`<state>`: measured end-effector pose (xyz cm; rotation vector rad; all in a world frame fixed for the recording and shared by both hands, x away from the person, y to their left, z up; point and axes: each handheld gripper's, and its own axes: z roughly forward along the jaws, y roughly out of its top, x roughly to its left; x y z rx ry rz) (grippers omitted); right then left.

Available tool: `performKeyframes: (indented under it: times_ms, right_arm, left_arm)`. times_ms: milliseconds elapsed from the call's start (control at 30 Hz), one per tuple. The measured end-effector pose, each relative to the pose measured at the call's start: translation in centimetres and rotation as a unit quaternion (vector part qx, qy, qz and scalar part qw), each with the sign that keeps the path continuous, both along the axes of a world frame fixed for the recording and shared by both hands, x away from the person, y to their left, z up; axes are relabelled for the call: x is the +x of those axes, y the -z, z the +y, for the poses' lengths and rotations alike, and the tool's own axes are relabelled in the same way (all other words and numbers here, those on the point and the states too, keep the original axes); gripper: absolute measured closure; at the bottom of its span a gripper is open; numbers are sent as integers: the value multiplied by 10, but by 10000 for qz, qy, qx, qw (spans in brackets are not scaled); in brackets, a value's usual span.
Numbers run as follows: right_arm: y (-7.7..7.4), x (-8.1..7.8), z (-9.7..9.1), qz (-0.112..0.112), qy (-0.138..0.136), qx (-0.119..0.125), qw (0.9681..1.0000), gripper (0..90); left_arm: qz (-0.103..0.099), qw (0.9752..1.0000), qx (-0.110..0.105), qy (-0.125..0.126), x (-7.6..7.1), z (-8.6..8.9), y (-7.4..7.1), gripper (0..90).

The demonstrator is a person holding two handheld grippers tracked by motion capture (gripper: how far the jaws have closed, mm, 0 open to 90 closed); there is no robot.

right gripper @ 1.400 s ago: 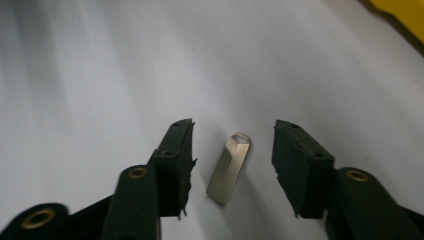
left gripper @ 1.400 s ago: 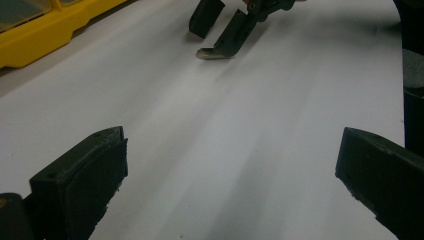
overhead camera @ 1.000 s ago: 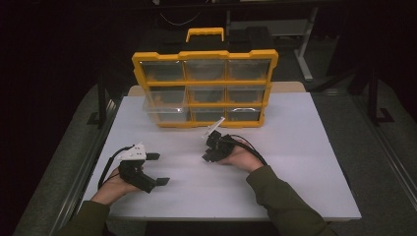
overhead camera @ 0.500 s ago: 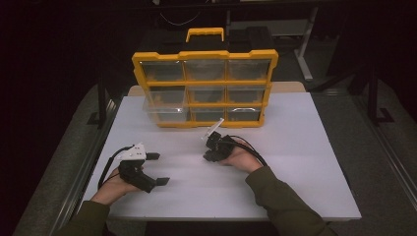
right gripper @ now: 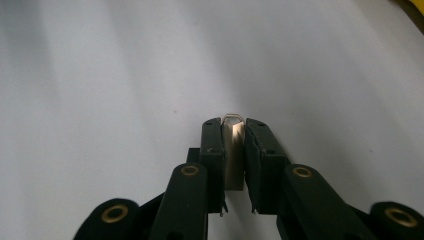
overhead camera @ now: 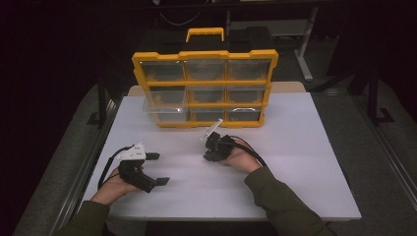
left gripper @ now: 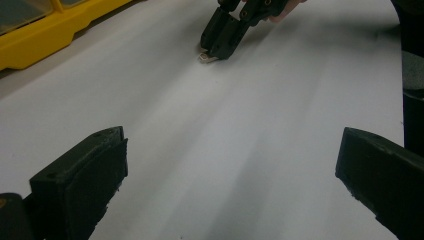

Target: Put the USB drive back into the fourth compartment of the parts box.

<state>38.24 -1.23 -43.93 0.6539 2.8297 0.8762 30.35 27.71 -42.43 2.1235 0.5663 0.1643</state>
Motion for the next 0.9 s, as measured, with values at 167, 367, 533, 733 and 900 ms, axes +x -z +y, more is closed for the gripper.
performKeyframes:
  times_ms: [167, 367, 533, 733, 900]
  right_arm:
    - [-8, 0, -1, 15, -54, 25, 10000, 779]
    - [-15, 1, -3, 82, -98, 44, 9999, 780]
    - [-20, 2, -5, 128, -134, 124, 9998, 780]
    - [-35, 4, -6, 100, -170, 225, 9996, 780]
    - [-42, 5, -6, 70, -196, 233, 9995, 780]
  left_arm:
    - [-1, 10000, -8, -14, 0, 0, 0, 0]
    - [8, 10000, -44, -28, 0, 1, 0, 0]
    - [8, 10000, -40, -21, 0, 0, 0, 0]
    - [5, 10000, -49, -10, 0, 1, 0, 0]
    - [1, 10000, -59, -11, 0, 1, -1, 0]
